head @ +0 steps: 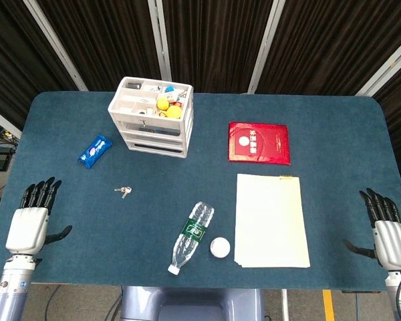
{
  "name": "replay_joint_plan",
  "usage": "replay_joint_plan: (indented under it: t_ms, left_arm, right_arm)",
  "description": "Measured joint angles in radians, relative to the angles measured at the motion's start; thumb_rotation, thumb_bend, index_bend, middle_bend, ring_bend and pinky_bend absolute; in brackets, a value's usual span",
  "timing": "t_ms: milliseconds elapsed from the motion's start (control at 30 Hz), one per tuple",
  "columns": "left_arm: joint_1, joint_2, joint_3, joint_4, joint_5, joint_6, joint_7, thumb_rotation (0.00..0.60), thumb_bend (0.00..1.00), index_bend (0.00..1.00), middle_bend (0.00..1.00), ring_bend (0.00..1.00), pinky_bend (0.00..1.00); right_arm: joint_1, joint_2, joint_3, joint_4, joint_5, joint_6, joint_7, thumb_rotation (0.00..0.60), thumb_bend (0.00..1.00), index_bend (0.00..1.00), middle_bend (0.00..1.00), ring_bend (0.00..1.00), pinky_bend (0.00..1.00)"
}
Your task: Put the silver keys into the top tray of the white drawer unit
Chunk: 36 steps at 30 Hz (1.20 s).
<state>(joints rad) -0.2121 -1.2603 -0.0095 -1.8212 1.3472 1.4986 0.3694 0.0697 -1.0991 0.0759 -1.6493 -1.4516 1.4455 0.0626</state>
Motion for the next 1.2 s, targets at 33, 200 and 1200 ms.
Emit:
replay_joint_plan:
  t_ms: [33,200,1200]
  left_arm:
    - [0.001,0.000,-0.001,0.000,0.002,0.000,0.000,0.600,0.15,0.00,0.00,0.00,0.00]
    - [0.004,0.001,-0.013,-0.015,-0.010,-0.008,0.005,0.600,0.16,0.00,0.00,0.00,0.00]
    - [-0.305,-0.246,-0.278,0.118,-0.533,-0.212,0.462,0.600,0.45,0.54,1.00,0.91,0.76]
  right_arm:
    - [0.000,0.000,-0.001,0.000,-0.001,0.001,0.000,0.600,0.00,0.00,0.00,0.00,0.00]
    - [-0.005,0.003,-0.006,-0.006,-0.008,0.005,-0.001,0.600,0.00,0.00,0.00,0.00,0.00]
    - [0.000,0.011,-0.009,-0.012,-0.006,-0.010,0.019,0.600,0.00,0.00,0.00,0.00,0.00]
